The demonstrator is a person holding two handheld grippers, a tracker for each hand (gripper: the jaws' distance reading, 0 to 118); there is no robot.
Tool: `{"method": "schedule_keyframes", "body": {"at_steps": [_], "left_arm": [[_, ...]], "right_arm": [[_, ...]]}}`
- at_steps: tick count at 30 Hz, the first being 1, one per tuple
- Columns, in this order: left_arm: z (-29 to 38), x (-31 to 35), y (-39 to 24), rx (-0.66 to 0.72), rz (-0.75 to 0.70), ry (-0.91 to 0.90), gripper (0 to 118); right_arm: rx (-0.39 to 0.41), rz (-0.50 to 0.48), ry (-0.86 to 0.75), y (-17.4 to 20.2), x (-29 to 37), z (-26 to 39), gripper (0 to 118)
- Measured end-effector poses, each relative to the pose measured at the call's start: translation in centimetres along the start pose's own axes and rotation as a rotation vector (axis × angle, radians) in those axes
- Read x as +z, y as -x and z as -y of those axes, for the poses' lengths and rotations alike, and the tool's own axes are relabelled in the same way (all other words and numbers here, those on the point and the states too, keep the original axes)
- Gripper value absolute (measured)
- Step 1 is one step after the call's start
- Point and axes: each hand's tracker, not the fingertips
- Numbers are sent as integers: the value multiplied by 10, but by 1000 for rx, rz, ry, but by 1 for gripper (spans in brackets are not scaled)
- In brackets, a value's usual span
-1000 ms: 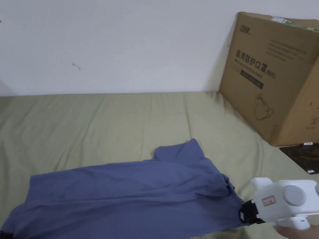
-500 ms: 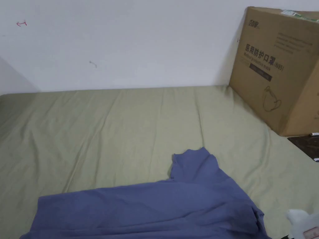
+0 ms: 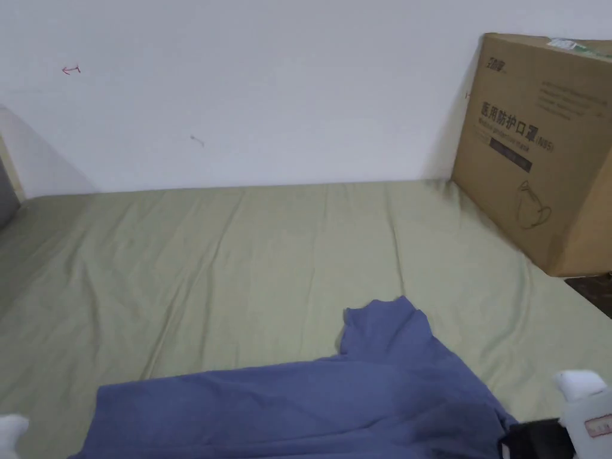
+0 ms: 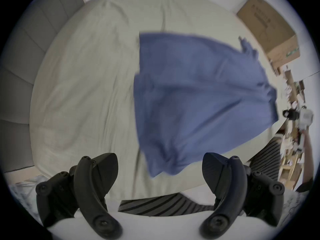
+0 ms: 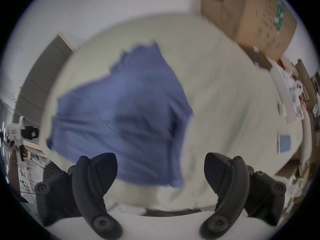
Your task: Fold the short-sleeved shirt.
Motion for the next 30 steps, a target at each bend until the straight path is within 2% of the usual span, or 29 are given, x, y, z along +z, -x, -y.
{"method": "schedule_keyframes", "body": {"at_steps": [1, 2, 3, 4, 5, 6, 7, 8, 9, 11, 12, 14, 15, 18, 20, 22, 24, 25, 26, 27, 28, 29, 30], "left_arm": [[-4, 8, -4, -6, 26, -111, 103], [-8, 19, -14, -30, 55, -236, 102], [-9, 28, -25, -52, 55, -353, 99], [-7, 37, -38, -85, 34, -495, 91], [-5, 42, -48, -121, 18, -621, 73], [-2, 47, -60, -139, -7, -716, 54], [1, 48, -70, -139, -30, -797, 33], [3, 48, -78, -135, -36, -851, 6], [3, 45, -85, -119, -40, -872, 1], [12, 40, -94, -81, -54, -956, 0], [15, 38, -95, -53, -39, -980, 0], [17, 32, -92, -29, -98, -1033, 0], [13, 32, -92, -53, -142, -1027, 0], [-13, 31, -75, -106, -82, -980, 0], [-47, 18, -54, -80, -103, -807, 0], [-89, -11, -25, -30, -79, -486, 0], [-120, -56, 9, 55, -41, -167, 0], [-128, -79, 25, 105, -2, -85, 0], [-132, -96, 38, 134, 14, -38, 9], [-135, -112, 50, 158, -19, -13, 37], [-138, -126, 56, 153, -89, -19, 84], [-134, -136, 58, 139, -117, -4, 110], [-135, -146, 63, 108, -97, -24, 106]], "right_arm": [[6, -35, -94, 11, 10, -3, 103], [10, -63, -201, 27, 24, -4, 97], [15, -87, -308, 39, 32, -4, 84], [32, -120, -437, 51, 40, -1, 62], [31, -141, -556, 62, 45, -1, 28], [62, -152, -623, 76, 48, 2, 14], [87, -142, -701, 85, 47, 3, 10], [102, -135, -795, 95, 48, 7, 7], [108, -154, -867, 102, 48, 10, 3], [113, -123, -968, 120, 47, 15, 0], [89, -99, -1033, 127, 49, 21, 0], [22, -135, -1113, 132, 53, 23, 0], [23, -150, -1098, 133, 54, 18, 0], [78, -153, -1084, 133, 55, -2, 0], [76, -165, -1067, 133, 51, -13, 0], [55, -200, -1018, 129, 42, -24, 0], [42, -194, -982, 127, 32, -27, 0], [32, -200, -960, 125, 26, -28, 0], [18, -204, -939, 121, 19, -30, 0], [4, -201, -908, 118, 13, -30, 0], [-9, -192, -881, 116, 7, -31, 0], [-23, -188, -857, 112, 2, -31, 0], [-38, -188, -832, 110, -3, -31, 0]]}}
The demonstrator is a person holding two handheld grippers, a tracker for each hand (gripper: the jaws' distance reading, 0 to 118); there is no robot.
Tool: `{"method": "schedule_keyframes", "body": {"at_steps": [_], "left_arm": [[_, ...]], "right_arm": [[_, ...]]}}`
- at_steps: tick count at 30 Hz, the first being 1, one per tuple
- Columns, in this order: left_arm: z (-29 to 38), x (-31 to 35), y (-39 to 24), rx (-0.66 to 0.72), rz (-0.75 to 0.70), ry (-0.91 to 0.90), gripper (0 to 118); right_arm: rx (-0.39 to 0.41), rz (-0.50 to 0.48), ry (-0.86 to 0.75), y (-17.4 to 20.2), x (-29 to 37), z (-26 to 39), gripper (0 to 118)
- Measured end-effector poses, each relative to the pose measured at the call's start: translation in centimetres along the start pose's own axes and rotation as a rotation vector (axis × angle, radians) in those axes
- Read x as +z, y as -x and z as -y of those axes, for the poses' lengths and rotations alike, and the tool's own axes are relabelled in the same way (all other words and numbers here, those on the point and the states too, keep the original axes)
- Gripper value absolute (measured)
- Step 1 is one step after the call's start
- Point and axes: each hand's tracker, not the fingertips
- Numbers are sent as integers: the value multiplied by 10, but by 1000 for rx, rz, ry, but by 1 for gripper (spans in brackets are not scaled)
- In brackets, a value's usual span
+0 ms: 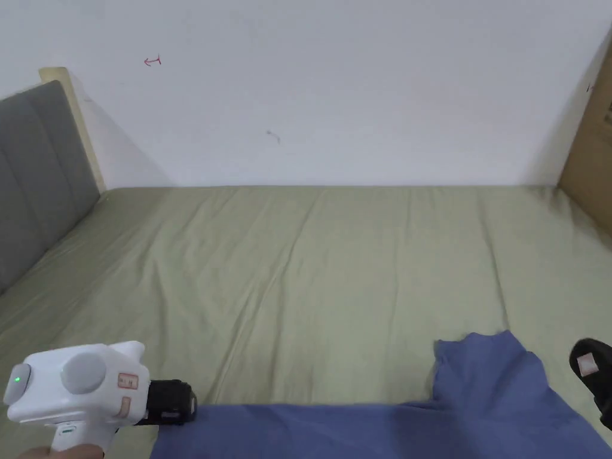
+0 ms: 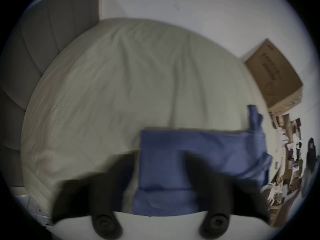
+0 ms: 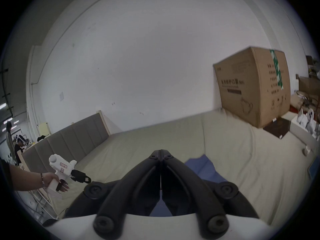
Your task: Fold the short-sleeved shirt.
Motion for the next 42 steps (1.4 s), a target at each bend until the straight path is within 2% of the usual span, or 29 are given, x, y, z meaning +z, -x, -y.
{"method": "schedule_keyframes", "body": {"at_steps": [1, 4, 7, 9, 10, 11, 14, 15, 16, 17, 18, 19, 20, 21, 22, 23, 28, 31, 32, 33, 34, 35, 36, 37, 40, 42], "left_arm": [[-4, -9, -1, -24, 11, -20, 103], [-11, -44, -5, -69, -12, 1, 104], [-8, -77, -13, -169, -55, 70, 111], [0, -80, -5, -153, -23, 23, 112], [-4, -82, -5, -128, -23, 38, 111], [-5, -77, -7, -133, -34, 45, 105], [5, -53, -22, -223, -134, 4, 96], [3, -43, -30, -253, -133, -26, 79], [5, -32, -33, -271, -127, -53, 53], [5, -25, -31, -263, -94, -62, 3], [6, -15, -28, -218, 2, -70, 1], [10, 1, -40, -194, 5, -112, 1], [12, 15, -43, -182, 10, -145, 1], [14, 26, -43, -169, 29, -180, 1], [15, 35, -45, -177, 38, -189, 1], [13, 36, -48, -191, 33, -189, 1], [17, 46, -51, -211, 25, -193, 1], [19, 41, -45, -173, 32, -163, 1], [20, 40, -44, -170, 30, -158, 1], [21, 38, -42, -168, 27, -150, 1], [23, 35, -40, -167, 23, -143, 1], [23, 31, -36, -161, 30, -135, 1], [24, 28, -32, -143, 56, -120, 1], [27, 26, -30, -126, 59, -117, 1], [35, 23, -28, -91, 55, -129, 1], [33, 24, -24, -58, 81, -152, 1]], "right_arm": [[-11, 14, 17, -5, -3, 4, 0], [-48, 56, 66, -17, -10, 11, 0], [-74, 76, 89, -27, -15, 14, 0], [-84, 94, 99, -31, -16, 14, 0], [-87, 103, 108, -34, -18, 14, 0], [-90, 108, 118, -36, -20, 13, 0], [-103, 99, 194, -55, -38, 7, 0], [-104, 102, 233, -62, -49, 4, 0], [-90, 118, 278, -72, -62, 0, 0], [-81, 127, 309, -80, -75, -3, 0], [-64, 141, 357, -89, -95, -8, 5], [-64, 152, 415, -105, -117, -10, 26], [-78, 162, 480, -118, -137, -12, 67], [-90, 194, 559, -128, -161, -13, 93], [-105, 234, 617, -138, -184, -10, 104], [-107, 264, 703, -146, -206, -9, 105], [-81, 272, 914, -177, -287, 18, 104], [-107, 259, 947, -178, -302, 29, 88], [-54, 274, 937, -169, -294, 31, 74], [38, 298, 904, -161, -288, 29, 52], [78, 289, 880, -155, -282, 27, 22], [69, 249, 883, -153, -279, 26, 1], [14, 186, 898, -148, -269, 27, 1], [0, 186, 888, -143, -261, 26, 1], [47, 182, 785, -128, -240, 14, 1], [19, 200, 687, -128, -228, -3, 1]]}}
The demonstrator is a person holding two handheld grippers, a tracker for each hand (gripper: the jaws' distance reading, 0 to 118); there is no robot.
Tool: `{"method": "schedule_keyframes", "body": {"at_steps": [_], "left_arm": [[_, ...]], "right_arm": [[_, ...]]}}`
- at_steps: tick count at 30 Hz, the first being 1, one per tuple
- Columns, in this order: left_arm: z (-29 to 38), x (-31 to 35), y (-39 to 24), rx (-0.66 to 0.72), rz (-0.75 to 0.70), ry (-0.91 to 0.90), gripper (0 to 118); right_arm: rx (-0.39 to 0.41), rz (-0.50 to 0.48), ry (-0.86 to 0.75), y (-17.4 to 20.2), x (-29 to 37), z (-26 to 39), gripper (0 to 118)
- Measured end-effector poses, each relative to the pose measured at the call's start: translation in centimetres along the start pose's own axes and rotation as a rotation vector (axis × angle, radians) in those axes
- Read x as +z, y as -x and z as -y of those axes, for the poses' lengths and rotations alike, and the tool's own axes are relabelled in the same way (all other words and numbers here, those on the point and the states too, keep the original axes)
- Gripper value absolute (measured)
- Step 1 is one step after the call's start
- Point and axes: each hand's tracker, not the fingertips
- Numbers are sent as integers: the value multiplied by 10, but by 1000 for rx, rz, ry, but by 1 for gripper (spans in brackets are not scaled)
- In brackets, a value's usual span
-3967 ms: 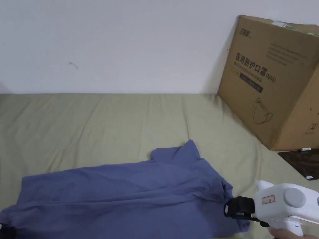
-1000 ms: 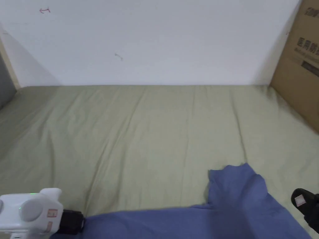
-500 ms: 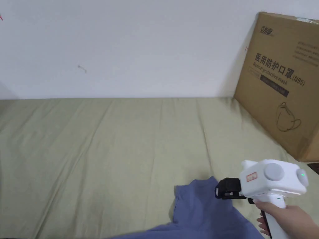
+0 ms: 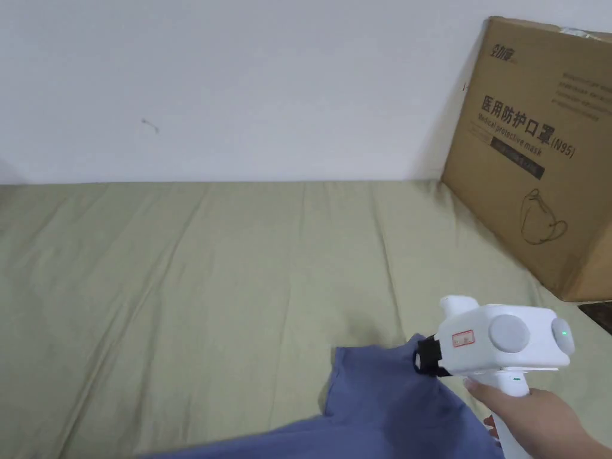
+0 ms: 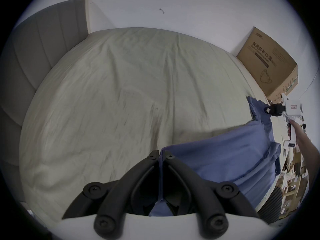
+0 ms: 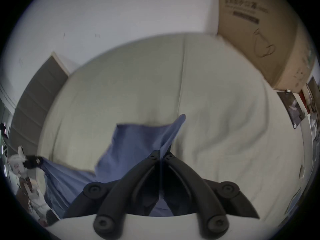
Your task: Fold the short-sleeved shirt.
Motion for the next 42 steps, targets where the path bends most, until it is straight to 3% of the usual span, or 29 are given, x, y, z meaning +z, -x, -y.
{"method": "schedule_keyframes", "body": {"at_steps": [7, 13, 17, 25, 26, 28, 29, 30, 32, 34, 35, 36, 39, 42], "left_arm": [[-27, 16, 1, 9, 12, -161, 1], [-38, 34, -7, -38, 63, -182, 1], [-18, 46, -6, -108, 68, -126, 1], [69, 71, 13, -106, 151, 104, 2], [79, 63, 14, -108, 139, 160, 9], [94, 47, 15, -100, 114, 256, 48], [100, 35, 20, -105, 86, 287, 56], [106, 28, 21, -119, 68, 293, 57], [102, 35, 18, -96, 91, 244, 60], [93, 41, 16, -11, 115, 265, 76], [89, 46, 12, -24, 108, 265, 97], [84, 56, 7, -39, 98, 254, 106], [62, 92, -12, -81, 91, 124, 104], [48, 134, -35, -26, 155, -134, 104]], "right_arm": [[-93, -41, -213, -13, 60, -22, 1], [-123, -46, -281, -16, 112, 13, 1], [-106, -40, -228, -22, 143, 72, 1], [-130, -44, 85, -52, 160, 186, 1], [-124, -35, 132, -55, 149, 194, 1], [-119, 19, 216, -53, 124, 204, 1], [-111, 49, 253, -52, 110, 207, 9], [-107, 55, 265, -51, 96, 209, 21], [-123, 47, 244, -47, 93, 210, 28], [-124, 83, 244, -32, 104, 201, 37], [-97, 89, 257, -24, 111, 196, 62], [-42, 75, 260, -15, 120, 189, 79], [136, 27, 104, 22, 158, 171, 80], [237, -26, -166, 60, 204, 159, 80]]}}
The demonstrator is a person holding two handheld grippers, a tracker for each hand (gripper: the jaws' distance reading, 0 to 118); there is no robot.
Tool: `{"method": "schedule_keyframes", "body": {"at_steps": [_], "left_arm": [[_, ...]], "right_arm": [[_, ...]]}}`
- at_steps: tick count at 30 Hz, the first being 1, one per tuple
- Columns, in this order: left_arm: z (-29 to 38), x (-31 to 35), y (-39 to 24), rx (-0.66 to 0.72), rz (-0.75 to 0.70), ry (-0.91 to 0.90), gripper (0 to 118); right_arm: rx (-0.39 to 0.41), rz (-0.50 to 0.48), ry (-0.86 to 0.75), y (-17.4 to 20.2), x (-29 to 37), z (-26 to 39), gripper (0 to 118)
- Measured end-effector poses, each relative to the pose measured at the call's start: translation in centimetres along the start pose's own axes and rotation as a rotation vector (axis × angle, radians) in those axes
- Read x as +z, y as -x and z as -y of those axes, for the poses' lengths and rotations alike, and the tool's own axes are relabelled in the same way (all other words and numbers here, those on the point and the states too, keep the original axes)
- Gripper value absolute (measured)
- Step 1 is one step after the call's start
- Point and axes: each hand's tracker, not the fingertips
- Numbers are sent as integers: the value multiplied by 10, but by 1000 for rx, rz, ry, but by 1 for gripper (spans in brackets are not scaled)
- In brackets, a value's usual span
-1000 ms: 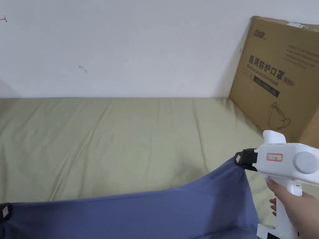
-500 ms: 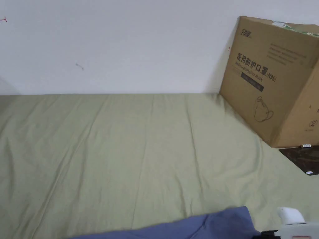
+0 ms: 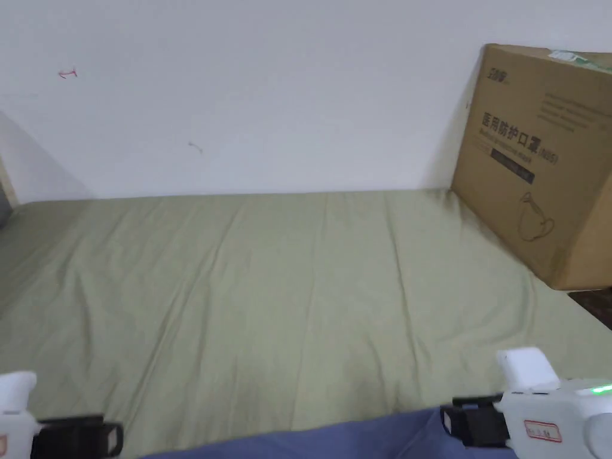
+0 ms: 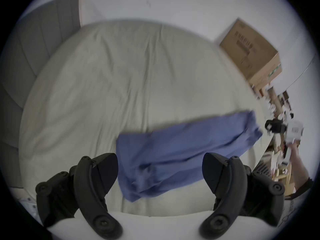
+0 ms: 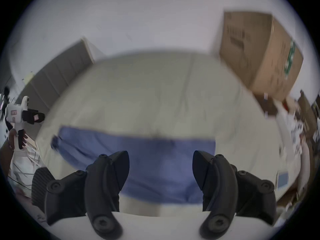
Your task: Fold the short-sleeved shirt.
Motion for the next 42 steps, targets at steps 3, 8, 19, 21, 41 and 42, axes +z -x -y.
{"method": "schedule_keyframes", "body": {"at_steps": [3, 8, 19, 21, 41, 42], "left_arm": [[-1, 34, -36, -69, -51, -345, 104], [28, 50, -97, -234, -223, -773, 104], [37, 13, -145, -220, -222, -743, 0], [37, 14, -143, -192, -209, -756, 0], [33, -24, 129, 495, 284, 34, 117], [48, -27, 144, 546, 321, 71, 116]], "right_arm": [[12, -28, -411, 28, 36, -6, 80], [30, 129, -807, 71, 50, 10, 75], [-89, 190, -805, 68, 28, 6, 1], [-88, 199, -815, 68, 31, 6, 1], [-76, 84, -591, 64, 14, 9, 1], [-71, 90, -577, 67, 11, 8, 1]]}}
